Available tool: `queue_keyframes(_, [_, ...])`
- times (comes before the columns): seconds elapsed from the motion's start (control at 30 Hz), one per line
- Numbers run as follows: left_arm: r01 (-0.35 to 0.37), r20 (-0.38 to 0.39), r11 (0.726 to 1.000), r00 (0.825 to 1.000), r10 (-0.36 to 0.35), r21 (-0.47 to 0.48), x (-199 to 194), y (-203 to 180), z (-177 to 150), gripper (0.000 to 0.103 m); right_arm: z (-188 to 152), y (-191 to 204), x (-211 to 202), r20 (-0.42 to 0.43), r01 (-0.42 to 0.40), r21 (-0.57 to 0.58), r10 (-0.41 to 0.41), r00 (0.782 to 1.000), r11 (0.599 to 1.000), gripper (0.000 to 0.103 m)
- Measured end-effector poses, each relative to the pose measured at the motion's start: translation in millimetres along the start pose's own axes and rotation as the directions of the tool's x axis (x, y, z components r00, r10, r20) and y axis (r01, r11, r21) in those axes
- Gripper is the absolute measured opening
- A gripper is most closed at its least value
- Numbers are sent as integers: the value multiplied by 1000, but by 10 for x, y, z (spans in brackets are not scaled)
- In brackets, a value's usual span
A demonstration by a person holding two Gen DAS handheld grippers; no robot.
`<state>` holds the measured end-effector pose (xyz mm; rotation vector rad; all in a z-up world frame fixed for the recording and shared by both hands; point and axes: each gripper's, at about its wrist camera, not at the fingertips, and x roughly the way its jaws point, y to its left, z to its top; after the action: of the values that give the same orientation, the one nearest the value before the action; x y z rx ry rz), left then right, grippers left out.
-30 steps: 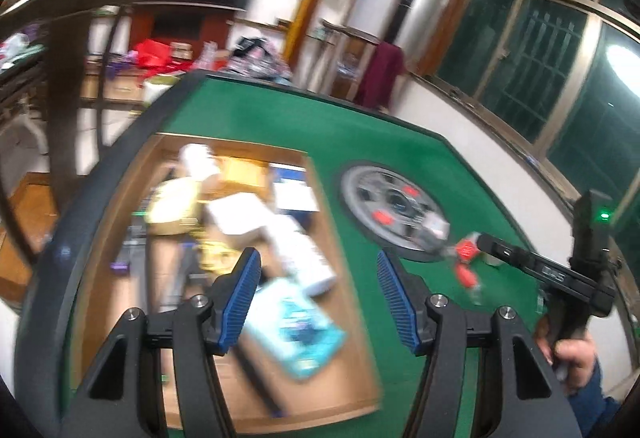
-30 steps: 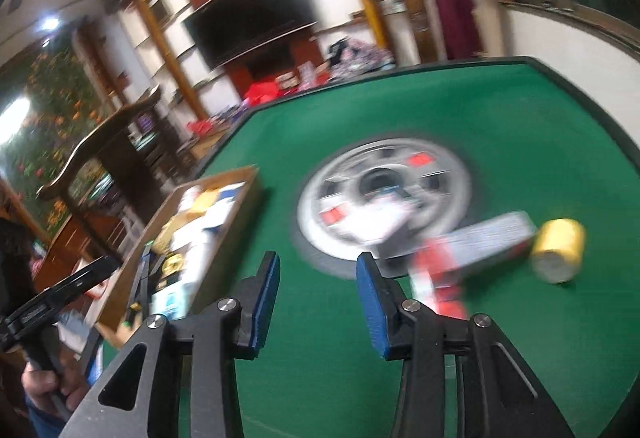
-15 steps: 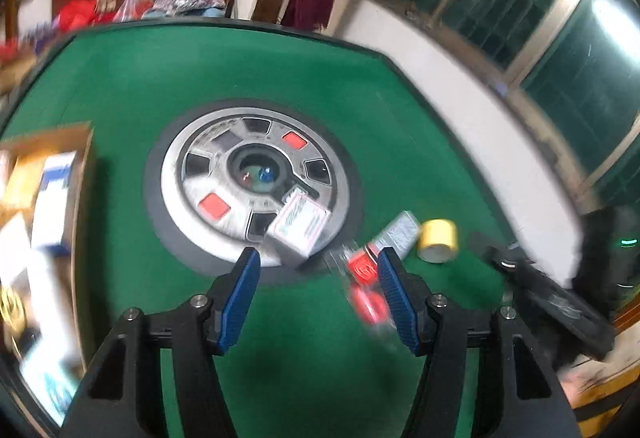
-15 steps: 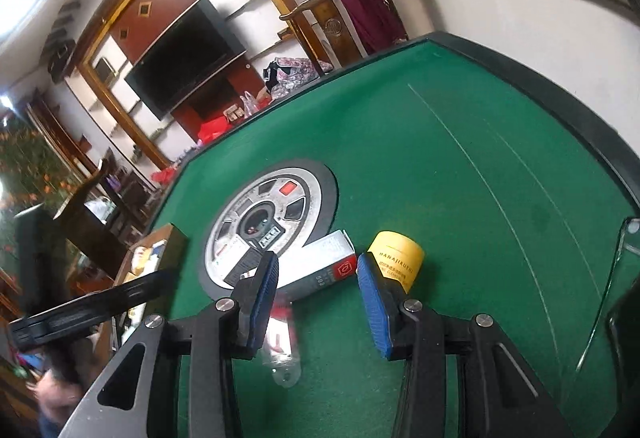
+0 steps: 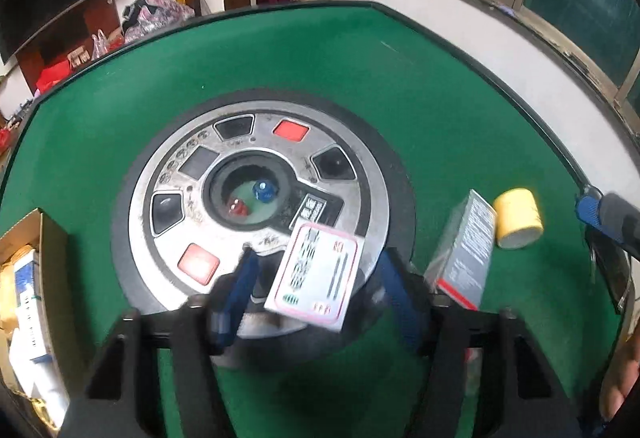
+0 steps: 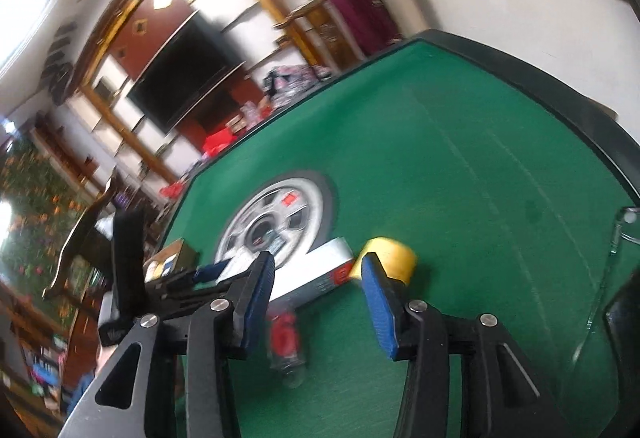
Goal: Organize objects
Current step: 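Grasp the white red-print medicine box with the left tool while the right grasps the yellow tin, then carry the medicine box and yellow tin over the cardboard tray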
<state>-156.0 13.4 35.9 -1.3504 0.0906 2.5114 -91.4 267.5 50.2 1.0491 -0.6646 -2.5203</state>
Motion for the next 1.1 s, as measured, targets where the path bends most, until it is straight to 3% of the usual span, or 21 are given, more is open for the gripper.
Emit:
queue_keyframes(0.07, [-32, 16, 999, 999, 32, -25, 25, -9, -33, 33, 31, -109, 7, 1, 30, 36, -30, 1000, 999, 51])
queue_keyframes(0.3, [-31, 6, 997, 999, 32, -76, -219, -26, -409, 33, 77, -370, 74, -20, 92, 119, -90, 996, 989, 56])
queue_keyframes(0.47, [-13, 36, 996, 999, 16, -86, -365, 6, -680, 34, 48, -256, 281, -66, 130, 58, -126, 990, 990, 55])
queue_keyframes(0.67, [18, 47, 995, 999, -14, -99, -328, 81, -693, 34, 38, -273, 463, -101, 195, 45, -190, 977, 980, 55])
queue_keyframes(0.73, [23, 55, 995, 998, -18, -101, -337, 72, -704, 34, 10, -254, 518, -116, 200, 35, -195, 974, 979, 52])
queue_keyframes(0.77, [21, 60, 995, 998, -15, -100, -342, 62, -715, 34, -7, -232, 555, -125, 206, 21, -202, 971, 978, 43])
queue_keyframes(0.8, [20, 69, 994, 998, -12, -108, -340, 67, -720, 34, -29, -210, 604, -134, 212, 8, -209, 969, 977, 44])
queue_keyframes(1.1, [18, 81, 992, 997, -8, -122, -340, 58, -731, 34, -83, -125, 466, -73, 188, -42, -190, 979, 981, 44])
